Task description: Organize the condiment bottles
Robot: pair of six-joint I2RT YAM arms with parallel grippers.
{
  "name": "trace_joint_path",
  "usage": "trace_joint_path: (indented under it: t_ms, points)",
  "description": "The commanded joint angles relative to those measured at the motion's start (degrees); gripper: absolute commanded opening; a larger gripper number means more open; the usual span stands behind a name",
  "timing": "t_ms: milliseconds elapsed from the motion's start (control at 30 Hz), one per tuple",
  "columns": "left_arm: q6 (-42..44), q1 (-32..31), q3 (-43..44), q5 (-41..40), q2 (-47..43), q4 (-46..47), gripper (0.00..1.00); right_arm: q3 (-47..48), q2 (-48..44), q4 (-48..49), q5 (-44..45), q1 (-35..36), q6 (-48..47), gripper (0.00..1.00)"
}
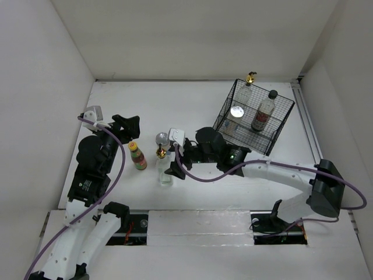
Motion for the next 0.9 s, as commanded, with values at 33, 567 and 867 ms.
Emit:
trace_joint_path:
  t_ms: [33,567,867]
  points:
    - [0.0,0.2,0.0,0.8,0.1,2.0,0.69,3.7,1.9,9.8,1.3,0.2,0.8,0.9]
    - [0.0,0.2,0.0,0.8,0.1,2.0,0.69,2.0,8.2,25.1,4.0,0.2,8.3,0.63]
    - [0.0,0.2,0.0,0.8,-0.4,2.0,0.69,1.5,4.4,27.6,5.1,0.2,9.9,0.26]
